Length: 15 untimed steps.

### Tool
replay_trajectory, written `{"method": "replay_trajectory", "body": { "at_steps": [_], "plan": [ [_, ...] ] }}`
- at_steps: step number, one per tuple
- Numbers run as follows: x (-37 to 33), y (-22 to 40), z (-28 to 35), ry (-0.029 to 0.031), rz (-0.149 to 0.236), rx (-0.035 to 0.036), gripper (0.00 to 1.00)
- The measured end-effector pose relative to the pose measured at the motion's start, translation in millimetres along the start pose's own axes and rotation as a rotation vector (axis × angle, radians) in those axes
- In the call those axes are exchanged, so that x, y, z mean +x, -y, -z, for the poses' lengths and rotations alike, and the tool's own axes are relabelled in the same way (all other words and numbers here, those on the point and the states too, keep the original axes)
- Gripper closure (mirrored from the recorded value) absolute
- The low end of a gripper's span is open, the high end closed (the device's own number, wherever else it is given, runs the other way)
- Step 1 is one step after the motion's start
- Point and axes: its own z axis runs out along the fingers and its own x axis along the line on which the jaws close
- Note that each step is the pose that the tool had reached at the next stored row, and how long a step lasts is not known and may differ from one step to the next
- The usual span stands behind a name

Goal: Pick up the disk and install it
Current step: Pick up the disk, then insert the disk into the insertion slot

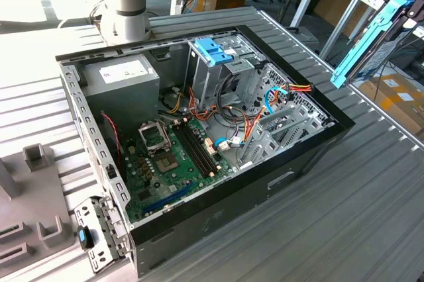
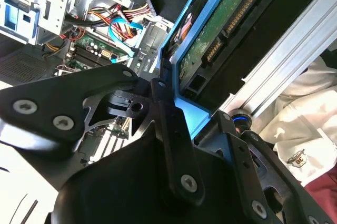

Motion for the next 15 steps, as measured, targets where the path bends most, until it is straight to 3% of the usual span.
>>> {"method": "replay_trajectory", "body": {
  "at_steps": [7, 12, 15],
  "plan": [
    [0.0, -0.2, 0.0, 0.0000, 0.000, 0.0000, 0.63],
    [0.4, -9.8, -0.9, 0.0000, 0.000, 0.0000, 0.63],
    [0.5, -11.3, -0.9, 0.0000, 0.000, 0.0000, 0.63]
  ]
}}
